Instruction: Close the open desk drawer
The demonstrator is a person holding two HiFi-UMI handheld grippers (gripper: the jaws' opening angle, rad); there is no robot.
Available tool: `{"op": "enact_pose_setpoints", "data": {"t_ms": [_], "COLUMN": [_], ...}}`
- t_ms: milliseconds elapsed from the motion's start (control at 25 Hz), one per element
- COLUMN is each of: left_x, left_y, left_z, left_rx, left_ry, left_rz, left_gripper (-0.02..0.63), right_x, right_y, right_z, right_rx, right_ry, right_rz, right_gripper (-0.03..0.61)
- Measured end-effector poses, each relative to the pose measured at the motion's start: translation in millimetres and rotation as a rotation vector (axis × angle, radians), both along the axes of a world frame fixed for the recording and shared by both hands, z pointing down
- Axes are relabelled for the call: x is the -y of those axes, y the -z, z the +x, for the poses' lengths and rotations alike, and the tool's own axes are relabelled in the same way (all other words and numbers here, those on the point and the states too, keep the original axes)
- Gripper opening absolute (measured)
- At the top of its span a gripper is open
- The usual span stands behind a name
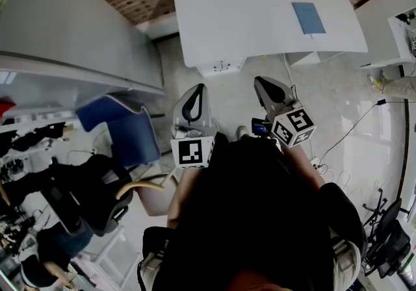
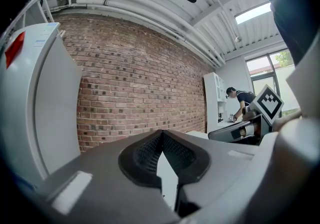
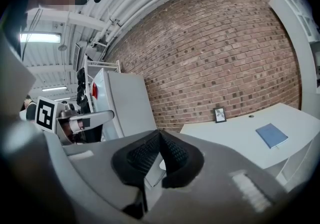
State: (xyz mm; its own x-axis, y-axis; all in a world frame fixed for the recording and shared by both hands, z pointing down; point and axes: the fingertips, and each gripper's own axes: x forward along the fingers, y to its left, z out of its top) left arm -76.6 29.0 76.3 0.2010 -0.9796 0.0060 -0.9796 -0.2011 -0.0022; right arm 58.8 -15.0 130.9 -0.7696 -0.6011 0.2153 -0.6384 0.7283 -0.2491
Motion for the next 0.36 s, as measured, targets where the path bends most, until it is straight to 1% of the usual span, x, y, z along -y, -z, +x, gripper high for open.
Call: {"op": "enact_pose_setpoints", "data": {"t_ms": [360], "left_x": [1.5], "left_y": [-1.7], "left_z": [-3.8], "left_rx": [-0.014], "left_ry": [0.000], "left_rz": [-0.014], "left_gripper": [0.017], "right_x": [3.1], "right_y": [-3.0], "right_z": [-0.9], "right_rx": [-0.005], "right_ry": [-0.011], "right_rz": [-0.006], "right_gripper": [0.002]}}
